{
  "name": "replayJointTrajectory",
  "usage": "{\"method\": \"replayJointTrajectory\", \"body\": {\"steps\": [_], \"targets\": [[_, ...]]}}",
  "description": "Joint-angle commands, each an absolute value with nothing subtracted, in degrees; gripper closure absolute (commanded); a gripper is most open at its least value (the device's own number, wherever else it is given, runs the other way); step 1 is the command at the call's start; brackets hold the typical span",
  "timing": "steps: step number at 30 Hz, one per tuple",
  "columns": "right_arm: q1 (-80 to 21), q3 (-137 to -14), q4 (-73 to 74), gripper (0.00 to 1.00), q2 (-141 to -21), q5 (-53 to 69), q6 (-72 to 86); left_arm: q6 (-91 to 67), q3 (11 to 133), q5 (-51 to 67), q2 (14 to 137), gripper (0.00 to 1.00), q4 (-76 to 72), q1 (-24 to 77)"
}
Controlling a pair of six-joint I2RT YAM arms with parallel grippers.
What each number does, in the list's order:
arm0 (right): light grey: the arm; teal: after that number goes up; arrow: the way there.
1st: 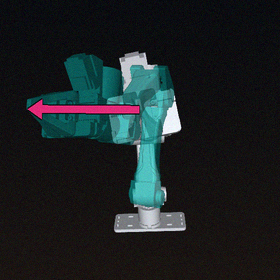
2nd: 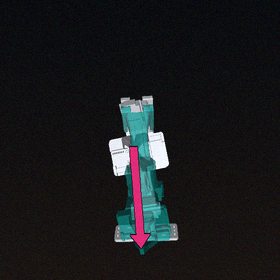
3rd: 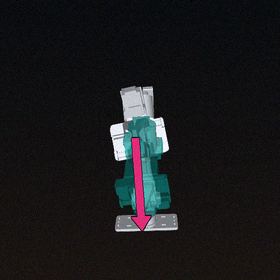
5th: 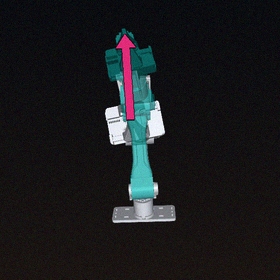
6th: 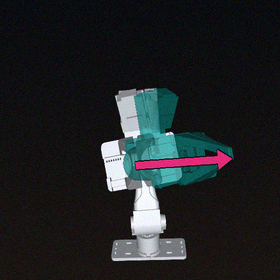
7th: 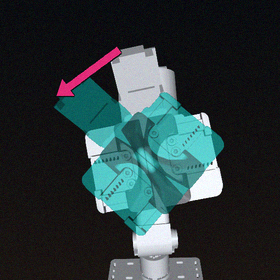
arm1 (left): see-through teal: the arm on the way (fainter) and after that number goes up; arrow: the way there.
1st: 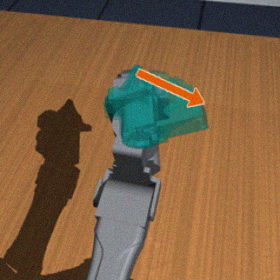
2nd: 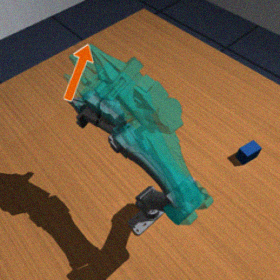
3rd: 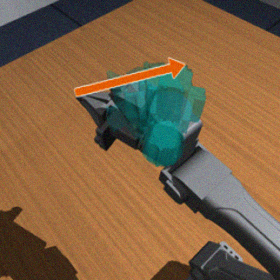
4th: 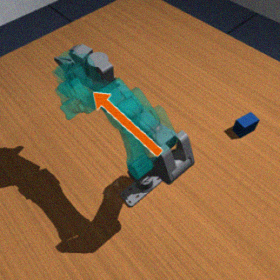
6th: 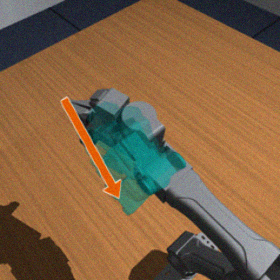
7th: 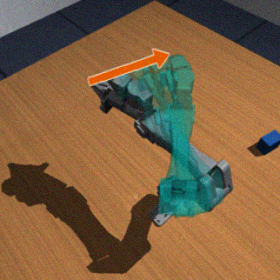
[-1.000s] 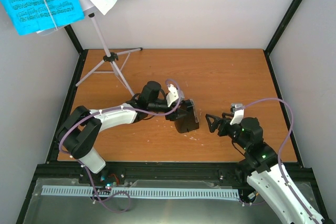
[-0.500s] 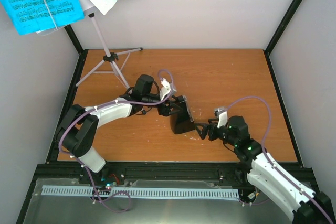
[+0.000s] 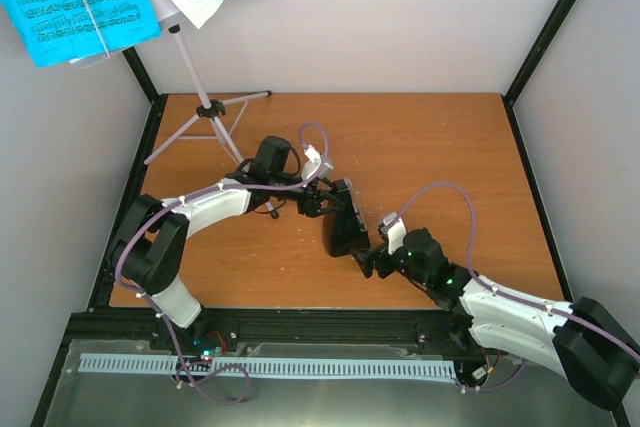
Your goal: Pack up the instrument practice props
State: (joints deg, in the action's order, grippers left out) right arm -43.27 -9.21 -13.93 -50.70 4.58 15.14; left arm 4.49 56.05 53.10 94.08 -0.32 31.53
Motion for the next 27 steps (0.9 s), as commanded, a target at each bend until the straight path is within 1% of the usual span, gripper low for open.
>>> {"method": "replayJointTrajectory", "body": {"steps": [1,11,23,27], "targets": [[-45.86,-9.4,-19.79,0.0,-54.75,-2.14,11.69,4.24,57.92,54.73,95.66,0.6,4.59,31.46],[-50.35,-10.9,-24.47,0.0,-63.69,-4.13,7.37,4.48,58.19,54.66,95.76,0.61,4.76,31.42],[-53.19,-15.3,-25.21,0.0,-72.38,-9.7,7.1,4.72,57.96,54.68,95.7,0.61,4.57,31.44],[-53.44,-15.9,-24.25,0.06,-73.03,-10.75,7.29,4.83,57.75,54.58,95.39,0.61,4.47,31.45]]}}
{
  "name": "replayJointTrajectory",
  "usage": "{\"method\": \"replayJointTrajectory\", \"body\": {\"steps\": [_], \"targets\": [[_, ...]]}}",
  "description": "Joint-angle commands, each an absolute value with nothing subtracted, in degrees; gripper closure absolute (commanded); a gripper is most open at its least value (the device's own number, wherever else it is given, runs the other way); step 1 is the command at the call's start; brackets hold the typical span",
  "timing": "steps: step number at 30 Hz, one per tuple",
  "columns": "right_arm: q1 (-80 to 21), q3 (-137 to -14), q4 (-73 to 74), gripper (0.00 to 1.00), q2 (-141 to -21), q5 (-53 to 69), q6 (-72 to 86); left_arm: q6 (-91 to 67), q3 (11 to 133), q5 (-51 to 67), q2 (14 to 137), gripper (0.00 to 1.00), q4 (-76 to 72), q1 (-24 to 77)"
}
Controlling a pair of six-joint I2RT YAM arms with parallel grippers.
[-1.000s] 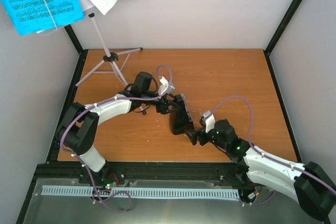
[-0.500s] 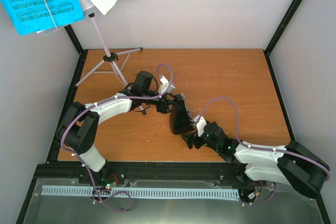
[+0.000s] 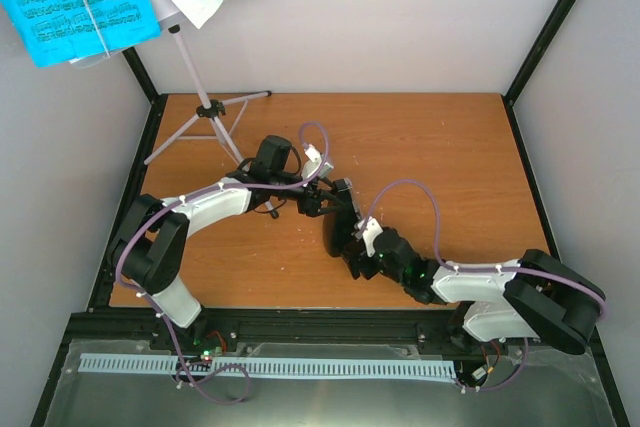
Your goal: Pack up the instrument practice props
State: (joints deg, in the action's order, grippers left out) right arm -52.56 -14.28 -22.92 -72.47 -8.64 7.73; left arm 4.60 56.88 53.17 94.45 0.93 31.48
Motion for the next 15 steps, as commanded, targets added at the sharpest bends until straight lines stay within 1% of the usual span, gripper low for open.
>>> {"method": "replayJointTrajectory", "body": {"steps": [1,7,9,13,15], "targets": [[-53.44,-15.92,-24.03,0.08,-73.03,-10.99,7.45,4.83,57.68,54.58,95.39,0.61,4.4,31.46],[-53.43,-15.6,-23.39,0.29,-72.34,-12.11,8.22,4.92,57.51,54.71,95.52,0.62,4.23,31.46],[-53.39,-15.51,-23.37,0.34,-72.38,-12.11,8.25,4.92,57.41,54.76,95.39,0.62,4.11,31.46],[-53.44,-15.18,-23.53,0.42,-72.42,-11.91,8.26,4.99,57.35,54.68,95.29,0.62,3.97,31.46],[-53.39,-15.04,-23.71,0.44,-72.34,-11.82,8.26,5.16,57.31,54.61,95.24,0.62,3.96,31.55]]}}
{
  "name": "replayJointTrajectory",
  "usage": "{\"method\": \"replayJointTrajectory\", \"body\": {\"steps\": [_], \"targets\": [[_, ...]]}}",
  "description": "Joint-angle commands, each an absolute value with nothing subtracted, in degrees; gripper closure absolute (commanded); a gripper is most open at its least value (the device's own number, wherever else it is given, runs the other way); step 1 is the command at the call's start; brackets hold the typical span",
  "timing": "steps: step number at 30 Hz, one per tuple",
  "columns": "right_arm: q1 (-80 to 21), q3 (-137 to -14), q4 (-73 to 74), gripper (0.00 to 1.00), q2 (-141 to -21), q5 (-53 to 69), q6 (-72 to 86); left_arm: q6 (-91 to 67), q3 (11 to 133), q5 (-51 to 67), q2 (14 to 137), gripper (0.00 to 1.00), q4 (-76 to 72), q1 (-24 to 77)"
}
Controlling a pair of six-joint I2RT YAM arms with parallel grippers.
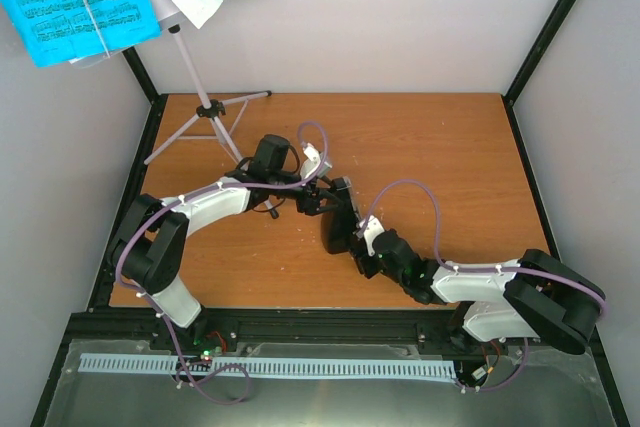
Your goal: Pack up the instrument practice props
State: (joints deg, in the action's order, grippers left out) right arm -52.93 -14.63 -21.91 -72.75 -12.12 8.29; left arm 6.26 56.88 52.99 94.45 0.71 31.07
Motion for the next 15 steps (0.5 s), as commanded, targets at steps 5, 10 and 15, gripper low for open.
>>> {"method": "replayJointTrajectory", "body": {"steps": [5,10,15], "targets": [[-53.44,-14.47,-24.39,0.44,-71.86,-11.66,8.71,6.09,56.9,52.51,94.9,0.62,4.51,32.01],[-53.42,-14.03,-22.1,0.13,-67.87,-11.73,10.1,6.98,54.86,46.94,92.45,0.62,3.03,33.16],[-53.39,-12.21,-17.56,0.04,-58.5,-14.39,12.8,9.42,53.84,38.37,90.09,0.61,3.25,35.74]]}}
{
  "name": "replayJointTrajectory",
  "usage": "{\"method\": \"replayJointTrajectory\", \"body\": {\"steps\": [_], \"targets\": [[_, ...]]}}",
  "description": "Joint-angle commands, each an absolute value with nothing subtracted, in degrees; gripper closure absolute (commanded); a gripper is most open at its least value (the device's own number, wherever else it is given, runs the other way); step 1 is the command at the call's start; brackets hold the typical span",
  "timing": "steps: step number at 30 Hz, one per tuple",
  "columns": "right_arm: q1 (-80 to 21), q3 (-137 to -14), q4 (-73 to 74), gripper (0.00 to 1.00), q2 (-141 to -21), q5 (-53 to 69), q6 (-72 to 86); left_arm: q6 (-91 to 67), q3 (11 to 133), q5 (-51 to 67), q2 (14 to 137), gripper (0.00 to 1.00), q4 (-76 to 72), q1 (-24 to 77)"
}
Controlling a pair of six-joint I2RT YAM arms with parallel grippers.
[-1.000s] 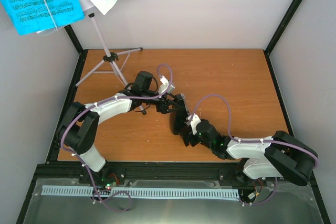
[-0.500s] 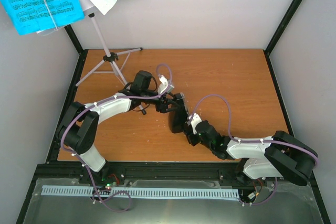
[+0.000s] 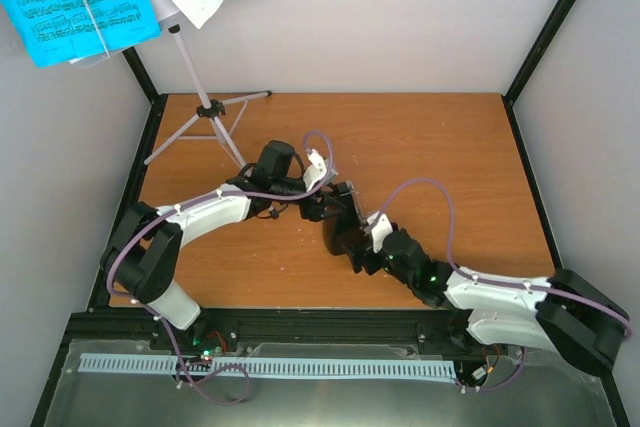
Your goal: Pack up the instrument practice props
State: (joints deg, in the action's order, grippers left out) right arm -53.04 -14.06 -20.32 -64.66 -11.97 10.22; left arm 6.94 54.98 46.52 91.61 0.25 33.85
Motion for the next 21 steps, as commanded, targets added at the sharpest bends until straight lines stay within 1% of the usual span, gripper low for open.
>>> {"method": "replayJointTrajectory", "body": {"steps": [1,3,6,7,8,12,14,18,21], "targets": [[-53.33,-11.68,-16.7,0.02,-56.4,-15.0,13.36,10.04,53.79,36.77,89.87,0.6,3.52,36.37],[-53.29,-10.74,-14.82,0.0,-52.18,-15.95,14.46,10.78,53.51,34.41,89.38,0.58,3.85,37.45],[-53.18,-9.92,-11.64,0.0,-46.9,-16.74,15.64,11.31,52.9,31.86,88.7,0.54,3.78,38.51],[-53.18,-9.79,-10.64,0.0,-45.26,-17.0,15.97,11.33,52.65,31.44,88.39,0.51,3.69,38.64],[-53.17,-9.68,-9.64,0.0,-43.79,-17.11,16.4,11.26,52.34,31.16,88.11,0.46,3.32,38.69],[-53.09,-10.54,-6.56,0.0,-37.98,-16.73,17.02,10.09,51.32,32.96,86.79,0.19,1.71,38.76],[-53.09,-11.61,-4.96,0.0,-35.82,-16.58,16.89,8.77,50.76,34.37,85.95,0.12,0.45,38.76],[-52.92,-14.8,-1.29,0.0,-32.4,-15.69,15.94,5.94,49.02,36.3,82.26,0.07,-2.07,38.69],[-52.18,-17.94,0.63,0.0,-31.2,-12.99,15.32,3.15,47.81,38.23,78.77,0.06,-3.24,38.27]]}}
